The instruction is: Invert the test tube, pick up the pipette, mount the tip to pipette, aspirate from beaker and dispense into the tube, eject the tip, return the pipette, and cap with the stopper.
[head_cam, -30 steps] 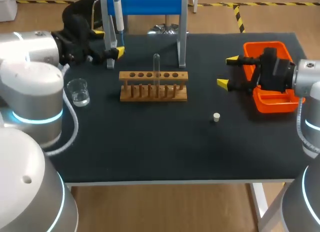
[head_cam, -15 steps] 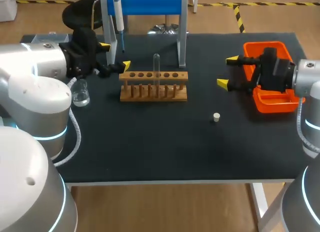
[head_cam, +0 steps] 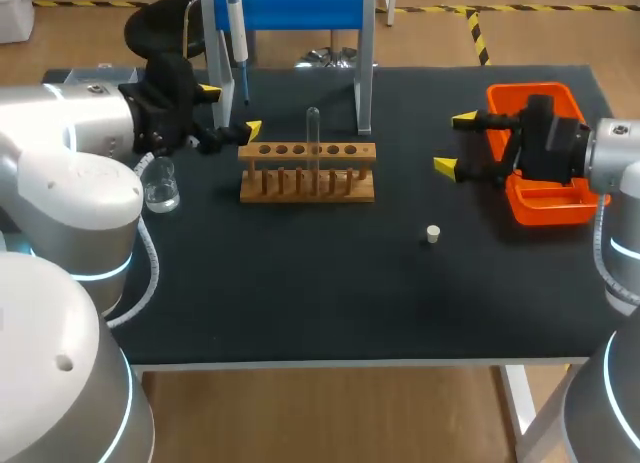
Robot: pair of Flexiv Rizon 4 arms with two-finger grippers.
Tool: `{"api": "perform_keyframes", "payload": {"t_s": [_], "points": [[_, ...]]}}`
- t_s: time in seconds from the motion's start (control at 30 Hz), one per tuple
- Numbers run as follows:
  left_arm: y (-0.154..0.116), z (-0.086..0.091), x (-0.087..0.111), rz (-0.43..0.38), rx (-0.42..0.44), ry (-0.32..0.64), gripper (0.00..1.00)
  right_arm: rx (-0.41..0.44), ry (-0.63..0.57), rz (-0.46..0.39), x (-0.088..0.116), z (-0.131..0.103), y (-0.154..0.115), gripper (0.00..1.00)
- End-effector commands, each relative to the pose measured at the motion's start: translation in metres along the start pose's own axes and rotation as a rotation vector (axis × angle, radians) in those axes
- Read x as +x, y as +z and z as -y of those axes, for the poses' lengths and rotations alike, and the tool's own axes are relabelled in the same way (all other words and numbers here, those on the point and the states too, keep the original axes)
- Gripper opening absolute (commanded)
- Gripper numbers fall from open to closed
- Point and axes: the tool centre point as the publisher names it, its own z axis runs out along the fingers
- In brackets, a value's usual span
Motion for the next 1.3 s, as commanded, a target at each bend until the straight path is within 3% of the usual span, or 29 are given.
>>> {"api": "perform_keyframes", "payload": {"t_s": [0.03,0.67,0.97,1.3], "points": [[0.0,0.001,0.0,0.0,-0.005,0.0,1.0,-0.024,-0.008,-0.048,-0.006,-0.005,0.017,1.0],[0.0,0.001,0.0,0.0,-0.005,0.0,1.0,-0.219,-0.078,-0.467,-0.014,-0.032,0.103,1.0],[0.0,0.001,0.0,0.0,-0.005,0.0,1.0,-0.21,-0.059,-0.559,-0.006,-0.031,0.134,1.0],[0.0,0.001,0.0,0.0,-0.005,0.0,1.0,-0.201,-0.077,-0.59,0.001,-0.025,0.161,1.0]]}}
